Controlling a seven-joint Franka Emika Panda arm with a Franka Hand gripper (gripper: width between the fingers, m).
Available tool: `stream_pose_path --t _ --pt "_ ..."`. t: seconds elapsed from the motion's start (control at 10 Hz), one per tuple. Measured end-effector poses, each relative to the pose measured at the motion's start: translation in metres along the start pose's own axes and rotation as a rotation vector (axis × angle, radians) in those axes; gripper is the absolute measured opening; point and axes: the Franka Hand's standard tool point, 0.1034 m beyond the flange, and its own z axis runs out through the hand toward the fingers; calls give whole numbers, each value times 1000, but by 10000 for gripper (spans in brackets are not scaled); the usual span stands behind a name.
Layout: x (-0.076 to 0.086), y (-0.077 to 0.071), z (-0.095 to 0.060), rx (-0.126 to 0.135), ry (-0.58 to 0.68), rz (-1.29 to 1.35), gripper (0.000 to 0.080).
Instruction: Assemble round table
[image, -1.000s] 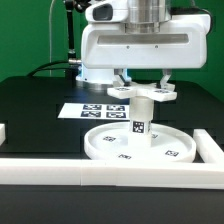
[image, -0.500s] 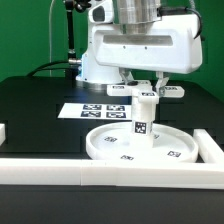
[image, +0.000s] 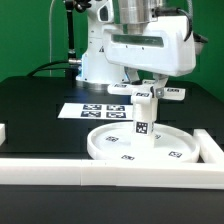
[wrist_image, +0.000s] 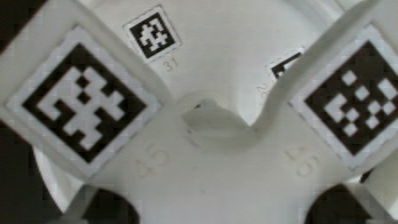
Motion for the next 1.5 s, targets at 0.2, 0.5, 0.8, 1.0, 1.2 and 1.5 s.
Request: stream_pose_path --t 0.2,0.5,0.8,1.0,1.2,1.5 --pt "3 0 0 34 2 266 452" --pt "4 -2 1 110 -9 570 452" --pt "5 -4 1 152 -44 802 452" --pt "5 -4 1 156 -45 812 452" --pt "2 -8 -2 142 -56 754 633" --pt "-3 -16 -19 150 -80 707 649"
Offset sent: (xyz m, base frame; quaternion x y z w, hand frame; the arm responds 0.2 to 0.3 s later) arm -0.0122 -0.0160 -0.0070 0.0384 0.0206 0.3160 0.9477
